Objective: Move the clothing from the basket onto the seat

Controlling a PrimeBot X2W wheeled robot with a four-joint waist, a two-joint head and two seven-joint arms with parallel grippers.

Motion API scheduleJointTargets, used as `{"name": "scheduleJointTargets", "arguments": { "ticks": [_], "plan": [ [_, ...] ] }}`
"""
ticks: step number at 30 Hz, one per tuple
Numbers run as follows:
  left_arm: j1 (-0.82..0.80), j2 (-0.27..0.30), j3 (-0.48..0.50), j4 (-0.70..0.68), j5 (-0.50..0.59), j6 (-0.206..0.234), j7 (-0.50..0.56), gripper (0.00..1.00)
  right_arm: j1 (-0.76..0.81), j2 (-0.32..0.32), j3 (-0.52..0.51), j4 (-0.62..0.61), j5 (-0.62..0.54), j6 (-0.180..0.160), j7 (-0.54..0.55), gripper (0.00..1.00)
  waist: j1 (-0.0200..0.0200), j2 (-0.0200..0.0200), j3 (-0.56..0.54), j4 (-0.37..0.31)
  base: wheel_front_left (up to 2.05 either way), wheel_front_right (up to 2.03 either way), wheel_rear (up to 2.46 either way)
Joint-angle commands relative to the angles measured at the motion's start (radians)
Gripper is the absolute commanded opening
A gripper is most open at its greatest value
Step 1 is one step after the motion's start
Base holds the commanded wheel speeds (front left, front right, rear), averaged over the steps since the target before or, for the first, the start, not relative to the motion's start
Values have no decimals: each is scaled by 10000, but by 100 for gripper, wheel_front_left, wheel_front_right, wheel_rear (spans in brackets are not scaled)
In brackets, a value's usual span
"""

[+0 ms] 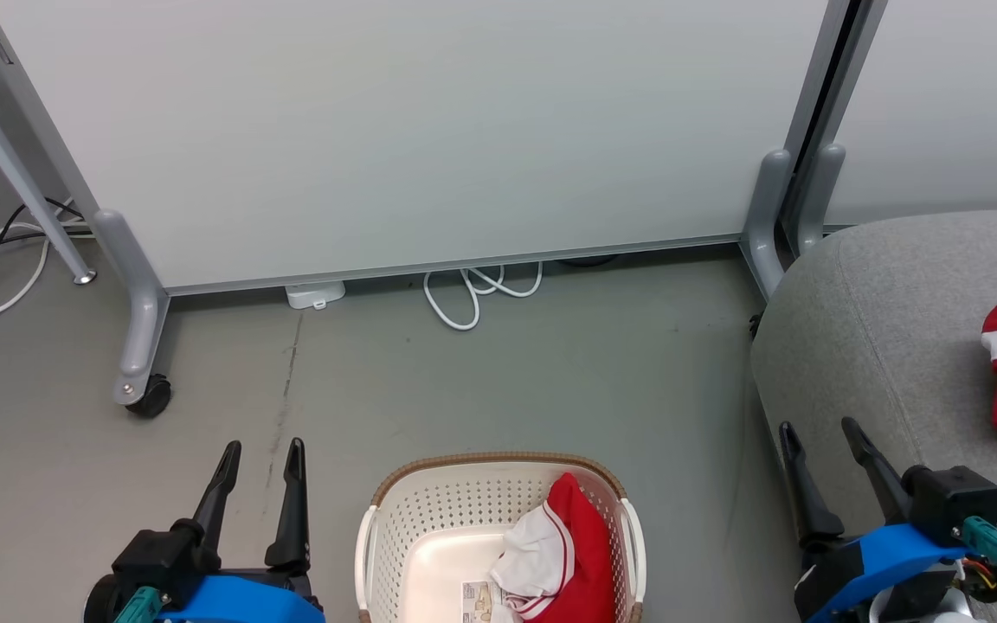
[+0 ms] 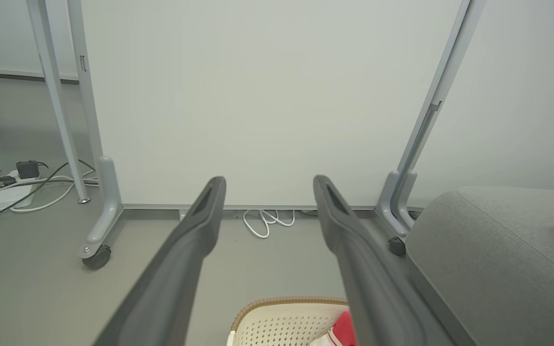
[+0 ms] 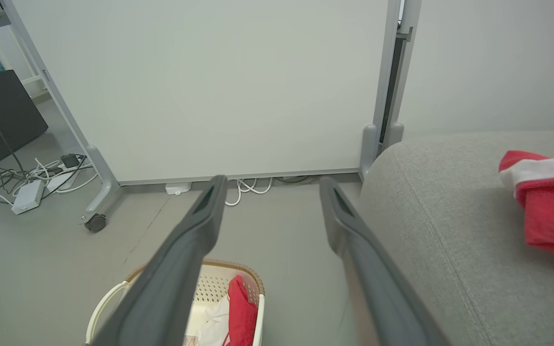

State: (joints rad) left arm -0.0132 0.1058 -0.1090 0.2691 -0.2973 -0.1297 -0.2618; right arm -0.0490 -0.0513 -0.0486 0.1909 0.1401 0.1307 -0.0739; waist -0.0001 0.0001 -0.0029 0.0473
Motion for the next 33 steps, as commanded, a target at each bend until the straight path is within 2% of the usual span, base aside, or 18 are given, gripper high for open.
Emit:
{"name": "scheduleJointTargets", "arguments": {
  "ticks": [1, 22, 33],
  "plan": [
    [79, 11, 53, 49, 57, -10, -48, 100, 220, 11, 39, -64, 23, 1, 10, 100, 1, -1, 0, 28, 0, 0, 0],
    [-152, -102, 36, 160, 59, -10, -48, 100, 79, 13, 163, -211, 20, 1, 78, 100, 1, -1, 363, -11, 0, 0, 0],
    [-862, -60, -613, 643, -54, -10, -48, 100, -609, 12, 432, -644, 5, 1, 82, 100, 1, -1, 1713, -422, 0, 0, 0]
  ]
}}
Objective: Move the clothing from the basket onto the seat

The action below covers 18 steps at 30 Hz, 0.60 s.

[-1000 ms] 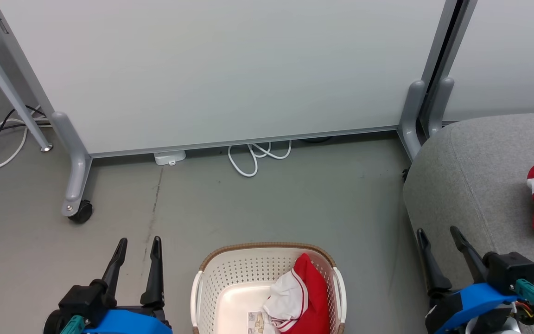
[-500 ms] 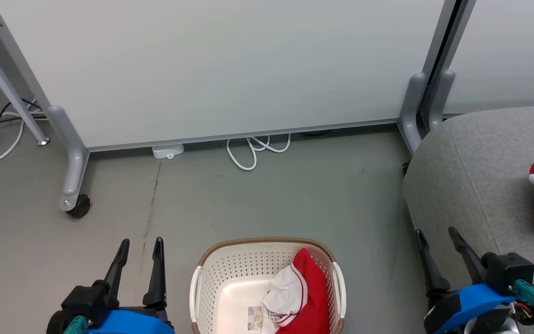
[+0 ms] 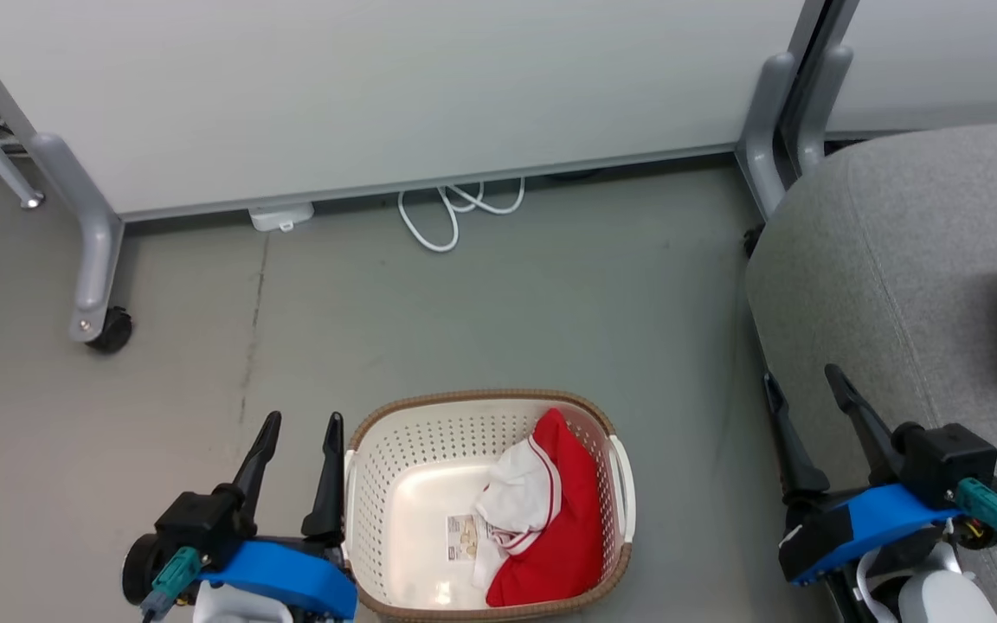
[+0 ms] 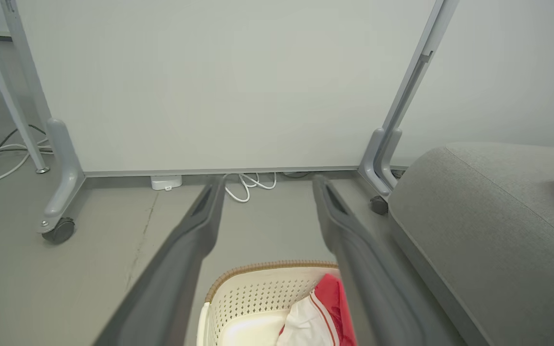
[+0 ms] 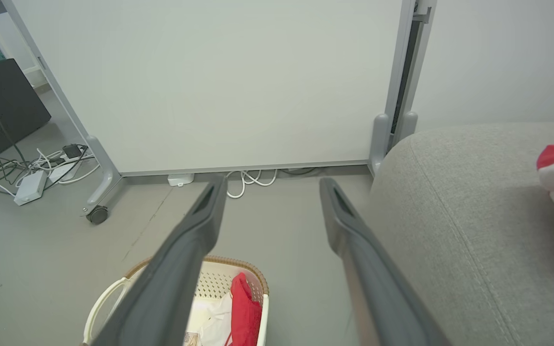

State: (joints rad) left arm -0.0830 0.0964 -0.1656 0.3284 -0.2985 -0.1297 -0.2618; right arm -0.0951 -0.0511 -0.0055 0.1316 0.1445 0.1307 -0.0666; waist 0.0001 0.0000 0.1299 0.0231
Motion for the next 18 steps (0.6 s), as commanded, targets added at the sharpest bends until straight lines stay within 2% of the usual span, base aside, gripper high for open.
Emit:
{"name": "scheduleJointTargets", "arguments": {
  "ticks": [1, 18],
  "plan": [
    [-299, 42, -139, 143, -76, -10, -47, 100, -244, 11, 27, -119, -32, 1, 24, 100, -1, 0, 587, -251, 0, 0, 0],
    [-3800, 516, -2258, 2389, -598, -10, -48, 100, -2498, 12, 929, -1411, -95, 1, -162, 100, -1, 0, 4903, -1770, 0, 0, 0]
  ]
}}
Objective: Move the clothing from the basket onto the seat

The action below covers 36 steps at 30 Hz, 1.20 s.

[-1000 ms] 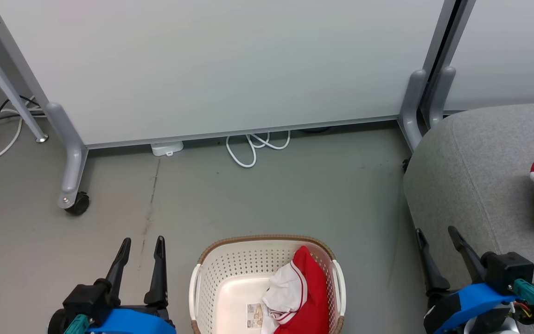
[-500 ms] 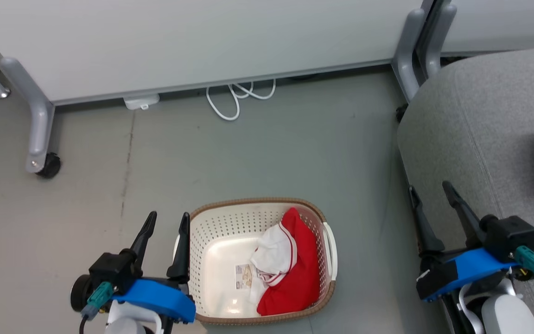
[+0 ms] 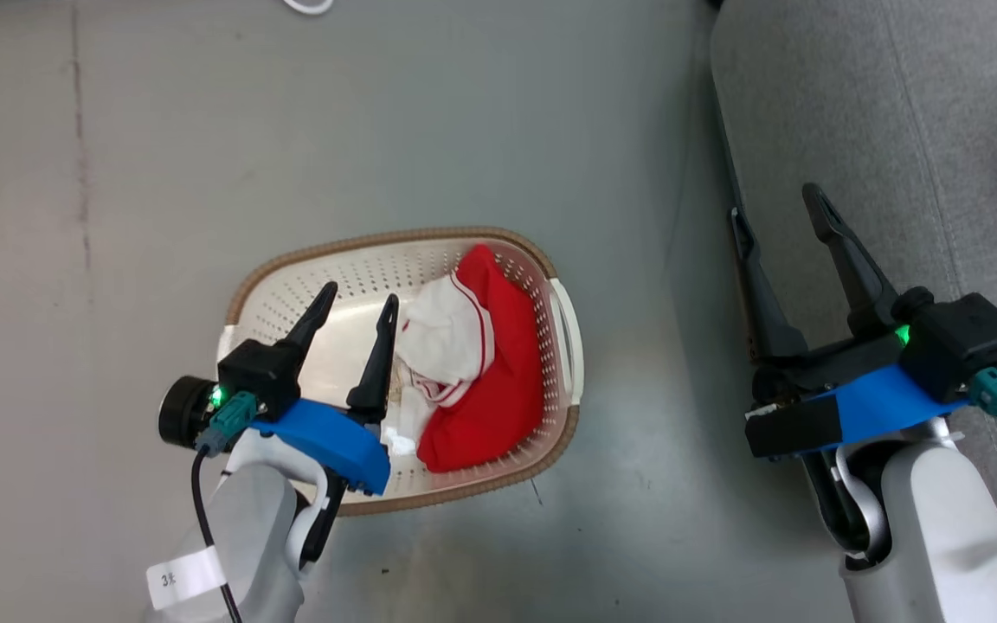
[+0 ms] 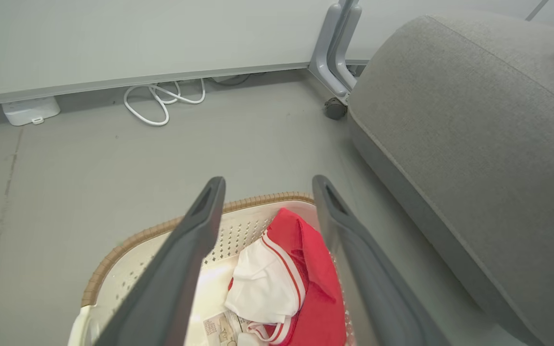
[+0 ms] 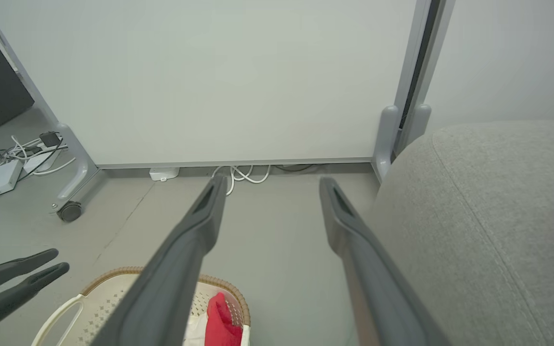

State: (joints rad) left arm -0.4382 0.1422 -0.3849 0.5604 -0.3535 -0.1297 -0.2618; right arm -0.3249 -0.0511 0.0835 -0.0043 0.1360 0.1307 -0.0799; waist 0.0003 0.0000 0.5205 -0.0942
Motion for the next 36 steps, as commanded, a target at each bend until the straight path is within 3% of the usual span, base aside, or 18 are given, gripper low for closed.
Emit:
{"name": "scheduleJointTargets", "arguments": {
  "ticks": [1, 17, 23, 36],
  "plan": [
    [-436, 64, -200, 231, -97, -10, -48, 100, -332, 12, 108, -93, -10, 1, -53, 100, -3, 0, 1177, -660, 0, 0, 0],
    [-2678, -381, -2245, 2327, -1199, -10, -47, 100, -724, 12, 475, -397, 48, 1, -365, 100, -3, 0, 2742, -1109, 0, 0, 0],
    [-3350, -585, -2935, 3091, -2121, -10, -47, 100, -712, 12, 530, -579, 93, 1, -423, 100, -3, 0, 3107, -1271, 0, 0, 0],
    [-5119, -902, -3011, 5425, -3154, 198, -47, 100, -585, 12, 839, -805, 348, 1, -614, 100, -3, 0, 3784, -1653, 0, 0, 0]
  ]
}}
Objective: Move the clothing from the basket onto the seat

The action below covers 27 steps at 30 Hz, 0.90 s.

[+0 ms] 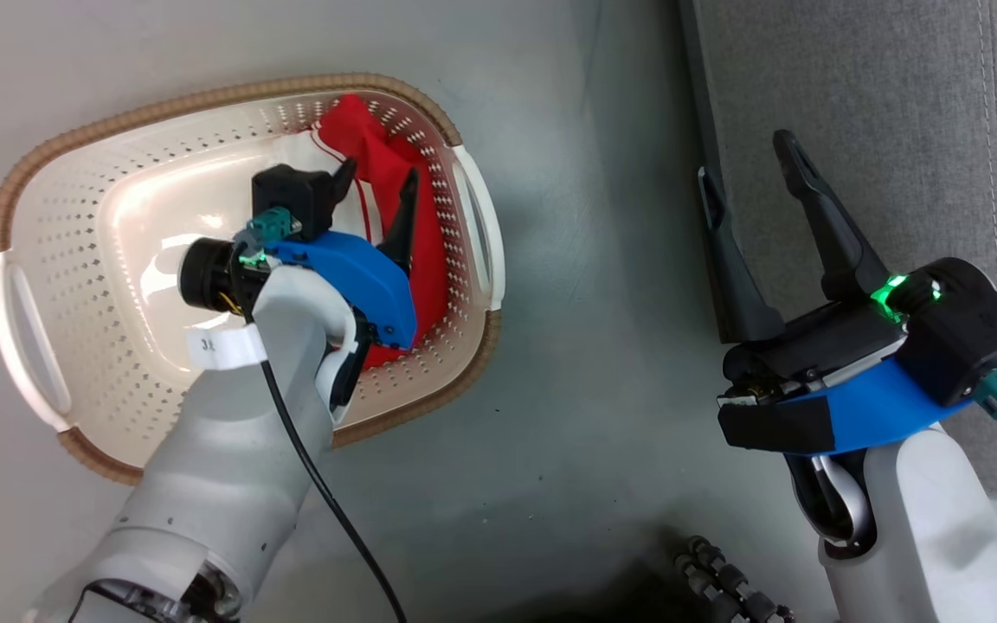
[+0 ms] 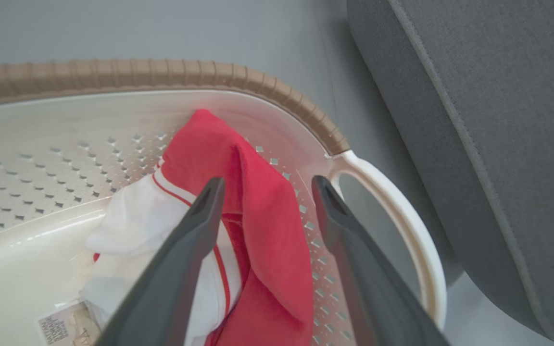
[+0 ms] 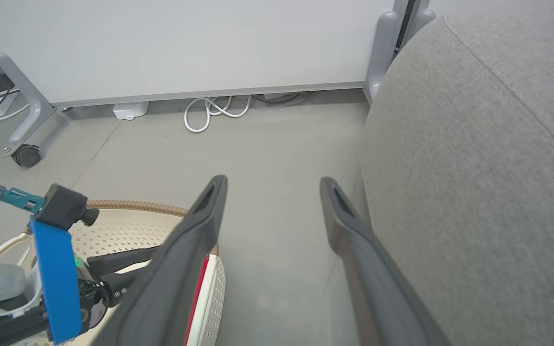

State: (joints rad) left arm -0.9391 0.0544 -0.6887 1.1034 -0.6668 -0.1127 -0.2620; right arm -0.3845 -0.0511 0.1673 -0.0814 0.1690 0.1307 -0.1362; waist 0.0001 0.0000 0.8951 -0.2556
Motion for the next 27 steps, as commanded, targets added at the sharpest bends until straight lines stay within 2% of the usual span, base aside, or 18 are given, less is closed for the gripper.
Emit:
{"name": "scheduleJointTargets", "arguments": {
  "ticks": [1, 7, 13, 16, 19, 20, 21, 23, 24, 27],
  "plan": [
    [-215, -24, 39, 121, -53, 45, -45, 100, 10, 12, 26, -32, 48, 1, -69, 100, -1, 0, 72, -73, 0, 0, 0],
    [-718, -31, 26, 684, -351, 138, 32, 100, 39, 12, 153, -17, 205, 1, -189, 100, -1, 0, 307, -257, 0, 0, 0],
    [-988, -30, -104, 1148, -600, 682, 352, 100, 29, 11, 390, -26, 362, 1, -324, 100, -1, 0, 503, -536, 0, 0, 0],
    [-1018, -28, -85, 1455, -724, 1182, 589, 100, 104, 12, 428, -6, 477, 1, -423, 100, -1, 0, 612, -703, 0, 0, 0],
    [-950, -30, -166, 1585, -739, 1375, 828, 100, 194, 12, 387, 49, 537, 1, -473, 100, -1, 0, 634, -745, 0, 0, 0],
    [-943, -30, -183, 1625, -744, 1413, 903, 87, 203, 12, 381, 67, 547, 1, -494, 100, -1, 0, 644, -753, 0, 0, 0],
    [-945, -28, -196, 1649, -748, 1445, 954, 53, 202, 12, 385, 89, 582, 1, -519, 100, -1, 0, 652, -762, 0, 0, 0],
    [-975, -30, -218, 1687, -762, 1436, 995, 10, 204, 12, 405, 125, 615, 1, -538, 100, -1, 0, 660, -778, 0, 0, 0],
    [-995, -32, -231, 1697, -760, 1418, 991, 0, 194, 12, 413, 148, 627, 1, -562, 100, -1, 0, 660, -782, 0, 0, 0],
    [-1093, -11, -276, 1730, -721, 1387, 929, 0, 98, 12, 445, 178, 675, 1, -595, 100, -1, 0, 647, -788, 0, 0, 0]
  ]
}}
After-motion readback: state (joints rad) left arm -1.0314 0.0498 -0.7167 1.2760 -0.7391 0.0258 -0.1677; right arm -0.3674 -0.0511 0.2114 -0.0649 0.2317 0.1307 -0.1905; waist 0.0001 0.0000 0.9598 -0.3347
